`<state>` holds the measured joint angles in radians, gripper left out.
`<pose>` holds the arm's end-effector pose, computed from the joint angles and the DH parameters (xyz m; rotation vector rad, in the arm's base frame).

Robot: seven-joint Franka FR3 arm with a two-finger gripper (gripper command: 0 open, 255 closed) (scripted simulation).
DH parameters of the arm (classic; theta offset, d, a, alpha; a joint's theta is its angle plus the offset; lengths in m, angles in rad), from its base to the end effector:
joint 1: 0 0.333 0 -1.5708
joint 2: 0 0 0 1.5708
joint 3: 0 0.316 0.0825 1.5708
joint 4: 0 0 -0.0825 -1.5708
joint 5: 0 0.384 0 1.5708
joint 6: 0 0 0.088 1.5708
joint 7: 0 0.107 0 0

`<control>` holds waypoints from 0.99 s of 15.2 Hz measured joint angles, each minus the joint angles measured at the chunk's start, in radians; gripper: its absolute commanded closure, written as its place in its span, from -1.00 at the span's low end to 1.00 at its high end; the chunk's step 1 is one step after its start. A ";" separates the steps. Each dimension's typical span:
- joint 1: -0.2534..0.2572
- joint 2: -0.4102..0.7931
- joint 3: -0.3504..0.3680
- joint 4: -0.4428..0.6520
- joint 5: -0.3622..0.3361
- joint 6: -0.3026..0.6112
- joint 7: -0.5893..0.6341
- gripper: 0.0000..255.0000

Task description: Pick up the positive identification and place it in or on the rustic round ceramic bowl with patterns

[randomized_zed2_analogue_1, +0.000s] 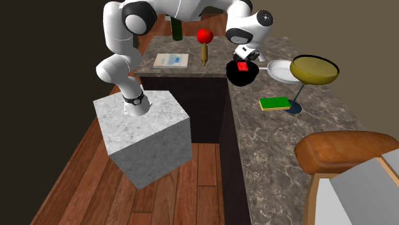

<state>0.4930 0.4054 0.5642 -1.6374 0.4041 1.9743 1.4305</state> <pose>0.3396 0.5646 0.4229 -2.7403 0.8110 0.8195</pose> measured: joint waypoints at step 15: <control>0.002 0.011 -0.002 -0.015 -0.001 0.023 -0.011 -1.00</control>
